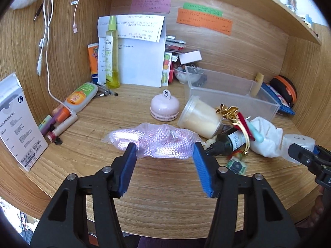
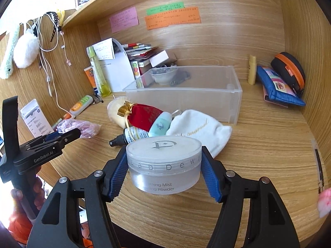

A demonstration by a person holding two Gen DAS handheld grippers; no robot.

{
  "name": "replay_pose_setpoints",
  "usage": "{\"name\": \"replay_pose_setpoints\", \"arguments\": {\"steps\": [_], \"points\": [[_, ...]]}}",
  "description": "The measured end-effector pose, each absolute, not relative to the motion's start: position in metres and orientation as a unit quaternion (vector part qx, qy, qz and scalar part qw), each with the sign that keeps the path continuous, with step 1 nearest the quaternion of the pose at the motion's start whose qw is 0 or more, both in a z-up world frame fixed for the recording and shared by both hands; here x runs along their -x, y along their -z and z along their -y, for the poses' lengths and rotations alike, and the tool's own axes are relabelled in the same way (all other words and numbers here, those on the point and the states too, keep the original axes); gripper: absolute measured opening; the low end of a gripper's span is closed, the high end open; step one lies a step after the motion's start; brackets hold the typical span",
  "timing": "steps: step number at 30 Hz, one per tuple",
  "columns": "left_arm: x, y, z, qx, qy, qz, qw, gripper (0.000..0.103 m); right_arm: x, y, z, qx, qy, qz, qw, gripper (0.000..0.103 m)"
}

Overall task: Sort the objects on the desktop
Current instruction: 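Lift the bagged pink rope with left while right holds the powder container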

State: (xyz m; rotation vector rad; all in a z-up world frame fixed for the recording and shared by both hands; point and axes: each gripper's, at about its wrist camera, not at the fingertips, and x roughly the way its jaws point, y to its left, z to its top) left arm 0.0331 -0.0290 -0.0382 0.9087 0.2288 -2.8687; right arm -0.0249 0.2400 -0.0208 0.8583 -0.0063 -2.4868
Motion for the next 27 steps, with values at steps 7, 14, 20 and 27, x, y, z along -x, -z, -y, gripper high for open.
{"name": "replay_pose_setpoints", "arguments": {"steps": [7,14,20,27], "points": [[-0.032,0.021,0.025,-0.285,0.955,-0.069,0.047,0.051,0.027,0.015,-0.239,-0.309,0.915,-0.002,0.258,0.063],[0.000,0.013,0.017,-0.300,0.953,-0.032,0.005,0.047,0.031,0.013,-0.237,-0.311,0.914,0.003,0.260,0.063],[0.026,0.025,0.005,-0.338,0.941,0.007,-0.031,0.047,0.034,0.015,-0.240,-0.317,0.913,0.005,0.258,0.063],[0.002,0.014,0.000,-0.341,0.938,0.028,-0.061,0.062,0.039,0.017,-0.243,-0.321,0.912,0.013,0.257,0.063]]}}
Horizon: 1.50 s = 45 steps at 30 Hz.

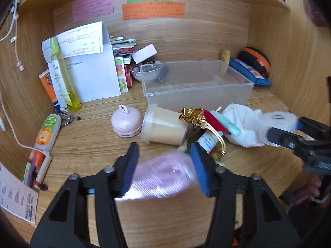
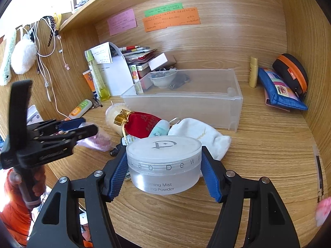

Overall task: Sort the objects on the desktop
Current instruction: 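Lift the bagged pink rope with left while right holds the powder container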

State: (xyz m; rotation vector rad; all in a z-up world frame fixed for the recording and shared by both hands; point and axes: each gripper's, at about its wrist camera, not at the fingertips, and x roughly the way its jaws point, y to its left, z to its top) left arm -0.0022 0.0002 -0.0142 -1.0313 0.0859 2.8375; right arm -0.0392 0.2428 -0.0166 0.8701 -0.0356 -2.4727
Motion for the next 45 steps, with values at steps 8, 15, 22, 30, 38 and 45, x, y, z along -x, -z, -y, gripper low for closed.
{"name": "replay_pose_setpoints", "arguments": {"steps": [8,15,22,30,38,45], "points": [[-0.020,0.023,0.023,0.362,-0.930,-0.051,0.038,0.089,0.041,0.024,-0.241,-0.329,0.906,0.019,0.266,0.063],[-0.008,0.072,0.021,0.427,-0.902,-0.003,0.059,0.102,0.039,0.026,-0.236,-0.332,0.904,0.015,0.269,0.063],[0.008,0.083,0.022,0.451,-0.885,0.061,0.099,0.103,0.037,0.025,-0.233,-0.332,0.904,0.002,0.269,0.063],[0.005,0.086,-0.016,0.456,-0.881,-0.004,0.121,0.103,0.039,0.028,-0.232,-0.337,0.902,0.000,0.269,0.063],[0.014,0.087,-0.028,0.447,-0.886,-0.018,0.120,0.103,0.026,0.040,-0.222,-0.347,0.896,-0.038,0.273,0.062],[-0.001,0.091,-0.029,0.418,-0.899,-0.058,0.119,0.097,0.023,0.053,-0.209,-0.355,0.892,-0.086,0.268,0.062]]}}
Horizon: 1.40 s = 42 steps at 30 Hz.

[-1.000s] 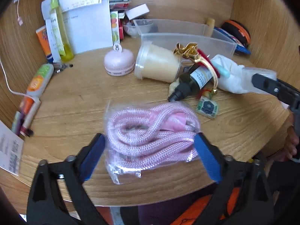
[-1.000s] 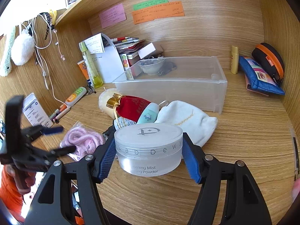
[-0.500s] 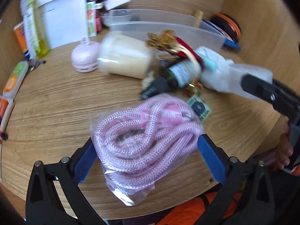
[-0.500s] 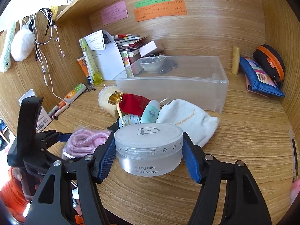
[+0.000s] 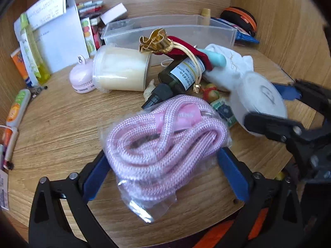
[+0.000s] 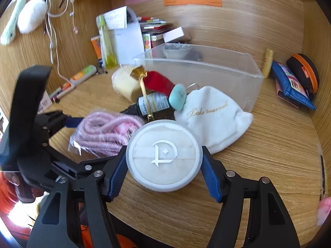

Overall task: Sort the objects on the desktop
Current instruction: 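Lift the bagged pink rope with left while right holds the powder container, then lower the bagged rope onto the desk and open left while right holds container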

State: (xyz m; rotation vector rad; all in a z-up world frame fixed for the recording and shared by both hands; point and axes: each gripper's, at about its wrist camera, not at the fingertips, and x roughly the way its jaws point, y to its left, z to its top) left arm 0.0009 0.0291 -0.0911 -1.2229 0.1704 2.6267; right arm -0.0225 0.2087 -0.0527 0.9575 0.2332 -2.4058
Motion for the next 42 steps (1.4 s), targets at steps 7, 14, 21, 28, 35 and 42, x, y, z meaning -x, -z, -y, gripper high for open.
{"name": "replay_pose_setpoints", "arguments": {"steps": [7,14,21,28,35,42], "points": [[-0.008,0.086,-0.010,0.415,-0.901,-0.052,0.117,0.080,0.030,0.058,-0.193,-0.363,0.883,-0.085,0.284,0.062],[-0.011,0.081,0.007,0.412,-0.903,-0.034,0.112,0.073,0.037,0.059,-0.174,-0.360,0.884,-0.109,0.276,0.062],[-0.007,0.080,0.011,0.407,-0.907,-0.018,0.108,0.073,0.040,0.058,-0.157,-0.350,0.887,-0.145,0.266,0.062],[-0.012,0.071,0.011,0.386,-0.916,-0.013,0.104,0.071,0.038,0.055,-0.155,-0.348,0.886,-0.148,0.270,0.063],[-0.018,0.051,0.013,0.362,-0.927,-0.003,0.104,0.071,0.036,0.047,-0.158,-0.343,0.887,-0.134,0.278,0.063],[-0.022,0.031,0.007,0.337,-0.934,0.000,0.118,0.067,0.028,0.040,-0.160,-0.332,0.890,-0.125,0.286,0.063]]}}
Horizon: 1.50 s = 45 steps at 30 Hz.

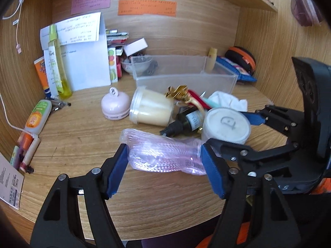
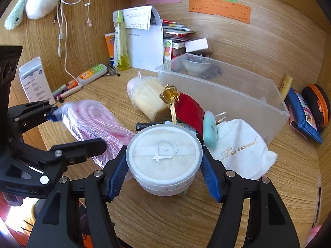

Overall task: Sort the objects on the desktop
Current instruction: 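Lower the bagged rope onto the desk and open left while right holds container, then grasp the beige cream jar with the left gripper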

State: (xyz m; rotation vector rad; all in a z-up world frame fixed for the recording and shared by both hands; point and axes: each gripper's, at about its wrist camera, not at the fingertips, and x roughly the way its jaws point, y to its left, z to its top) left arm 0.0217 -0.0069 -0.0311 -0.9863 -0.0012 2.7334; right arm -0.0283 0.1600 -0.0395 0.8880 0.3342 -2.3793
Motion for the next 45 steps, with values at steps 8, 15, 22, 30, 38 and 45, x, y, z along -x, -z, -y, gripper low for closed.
{"name": "replay_pose_setpoints", "arguments": {"steps": [8,15,22,30,38,45], "points": [[0.001,0.041,0.002,0.368,-0.916,0.042,0.152,0.065,0.036,0.041,-0.176,-0.342,0.892,-0.100,0.279,0.062],[0.003,0.045,-0.001,0.381,-0.915,0.016,0.130,0.059,0.034,0.038,-0.194,-0.339,0.897,-0.106,0.262,0.062],[0.011,0.027,0.013,0.366,-0.927,-0.011,0.088,0.060,0.049,0.031,-0.210,-0.335,0.905,-0.092,0.246,0.062],[0.059,0.038,0.005,0.395,-0.913,-0.039,0.091,0.080,0.068,0.020,-0.226,-0.327,0.911,-0.076,0.240,0.062],[0.095,0.053,-0.008,0.421,-0.903,-0.048,0.073,0.080,0.092,0.013,-0.230,-0.327,0.912,-0.079,0.237,0.062],[0.106,0.056,-0.013,0.412,-0.907,-0.056,0.070,0.069,0.117,0.000,-0.235,-0.317,0.914,-0.073,0.243,0.062]]}}
